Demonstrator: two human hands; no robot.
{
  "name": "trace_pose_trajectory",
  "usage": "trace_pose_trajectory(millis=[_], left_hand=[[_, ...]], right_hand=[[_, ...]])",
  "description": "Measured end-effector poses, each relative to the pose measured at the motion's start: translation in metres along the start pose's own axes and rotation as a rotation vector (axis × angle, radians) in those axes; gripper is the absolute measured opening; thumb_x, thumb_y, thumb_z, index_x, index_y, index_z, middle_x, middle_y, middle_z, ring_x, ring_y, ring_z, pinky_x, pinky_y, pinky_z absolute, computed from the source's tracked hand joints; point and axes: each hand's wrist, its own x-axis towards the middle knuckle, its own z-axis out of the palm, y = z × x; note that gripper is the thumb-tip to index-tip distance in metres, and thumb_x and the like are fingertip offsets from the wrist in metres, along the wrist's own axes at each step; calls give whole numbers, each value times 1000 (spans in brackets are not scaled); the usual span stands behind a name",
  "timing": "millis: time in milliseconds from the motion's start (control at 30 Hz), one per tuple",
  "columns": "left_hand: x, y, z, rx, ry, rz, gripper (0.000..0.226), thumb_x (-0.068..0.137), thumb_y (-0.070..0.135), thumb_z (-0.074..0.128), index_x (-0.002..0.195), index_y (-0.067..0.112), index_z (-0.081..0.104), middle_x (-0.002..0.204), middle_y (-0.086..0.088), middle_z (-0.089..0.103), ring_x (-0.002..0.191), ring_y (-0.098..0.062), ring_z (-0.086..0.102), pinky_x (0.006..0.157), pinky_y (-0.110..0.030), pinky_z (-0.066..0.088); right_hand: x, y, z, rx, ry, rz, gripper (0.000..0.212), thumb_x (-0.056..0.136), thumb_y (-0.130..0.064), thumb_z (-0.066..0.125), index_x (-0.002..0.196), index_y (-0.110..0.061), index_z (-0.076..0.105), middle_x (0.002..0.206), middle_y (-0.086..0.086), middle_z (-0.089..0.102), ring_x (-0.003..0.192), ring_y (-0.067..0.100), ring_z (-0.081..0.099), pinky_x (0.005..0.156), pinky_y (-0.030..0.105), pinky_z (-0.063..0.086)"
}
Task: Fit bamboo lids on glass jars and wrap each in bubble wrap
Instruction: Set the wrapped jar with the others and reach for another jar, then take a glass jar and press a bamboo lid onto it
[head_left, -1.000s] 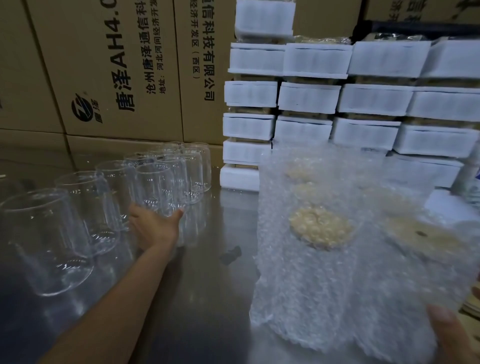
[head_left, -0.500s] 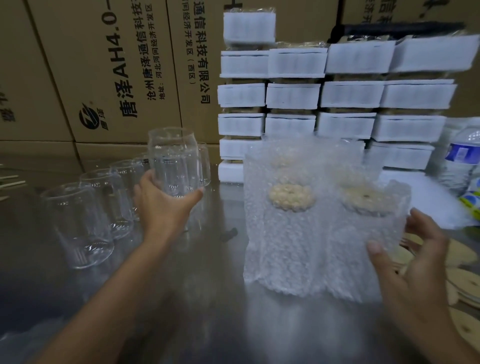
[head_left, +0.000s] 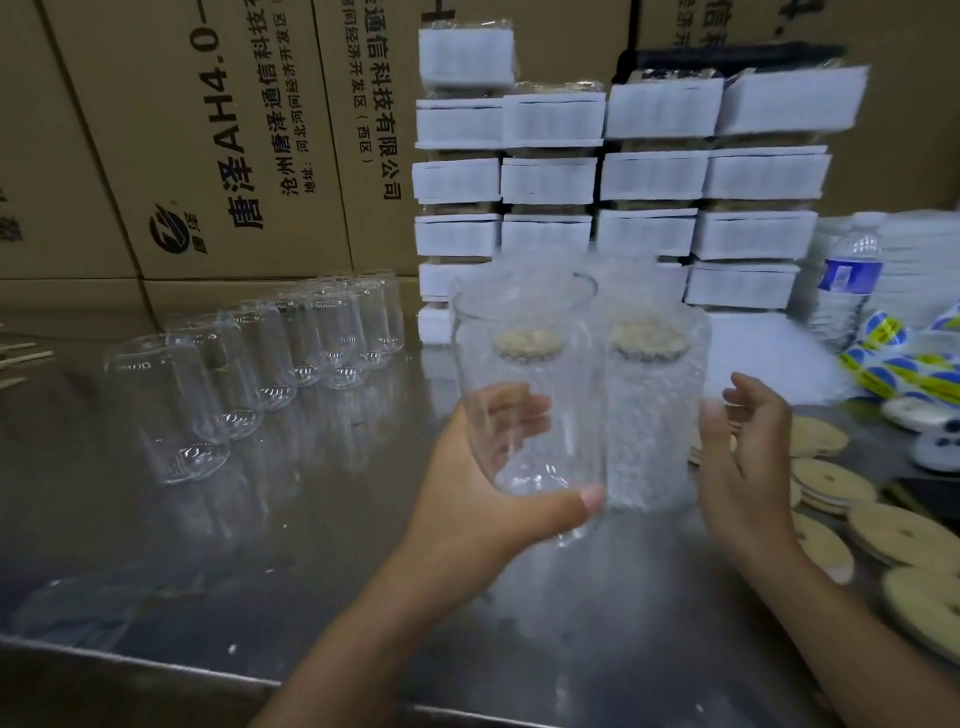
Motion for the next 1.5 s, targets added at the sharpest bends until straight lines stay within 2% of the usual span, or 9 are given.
trace_pose_trajectory(millis=[67,167,333,567,900,1100,1267,1400,1500], left_hand=[[-9,-13,15,11,-30,-33,81,39,37,83,112,25,50,114,9,66,107,-6,63,92,-20,45],[-18,-29,32,32,-46,-74,80,39,40,84,111,29,50,109,17,65,105,-2,62,89,-18,47],[-23,-45,42,8,-34,-129,80,39,41,83,110,30,50,110,17,64,104,1,62,81,-9,46],[-27,-49,46,37,-70,-135,77,41,43,83,110,35,49,109,30,61,106,4,60,81,-6,44],[-28,-52,47,69,-54,-153,80,40,45,83,111,36,49,110,23,62,106,5,60,80,-5,43],[-30,-52,47,79,-50,-158,81,40,46,83,112,35,48,112,19,62,107,5,59,82,-5,43],[-30,-53,46,79,-35,-161,83,40,46,84,114,34,48,112,21,62,107,4,59,84,-7,44],[-32,-56,47,80,-28,-163,85,39,48,84,114,35,47,111,27,60,109,4,59,82,-9,46],[-31,-56,46,84,-41,-150,86,39,48,84,114,36,46,112,33,57,109,5,58,79,-10,47]], right_hand=[[2,1,-8,-130,23,31,43,95,-29,43,125,1,50,123,20,50,113,27,47,93,23,30],[7,6,-22,-469,-38,101,28,93,-13,52,117,0,57,119,25,55,114,40,48,93,41,36],[6,5,-39,-977,-298,282,42,87,-31,56,125,-13,54,130,18,50,125,37,41,98,45,37],[8,5,-44,-1105,-393,342,55,82,-45,60,127,-16,47,136,17,43,127,36,38,100,43,34],[7,7,-42,-1072,-405,395,63,77,-53,63,123,-13,45,132,19,45,120,38,44,93,44,39],[6,3,-44,-860,-170,306,61,73,-43,72,121,-9,53,125,22,47,118,40,44,92,44,40],[12,-3,-42,-388,43,214,56,70,-31,77,119,-15,55,118,8,44,118,30,43,94,36,37],[16,-13,-45,140,197,289,40,78,-37,74,113,-29,56,117,9,55,98,13,57,79,23,46],[16,-35,-47,478,280,276,28,87,-31,67,112,-26,56,100,6,59,71,-4,59,65,12,47]])
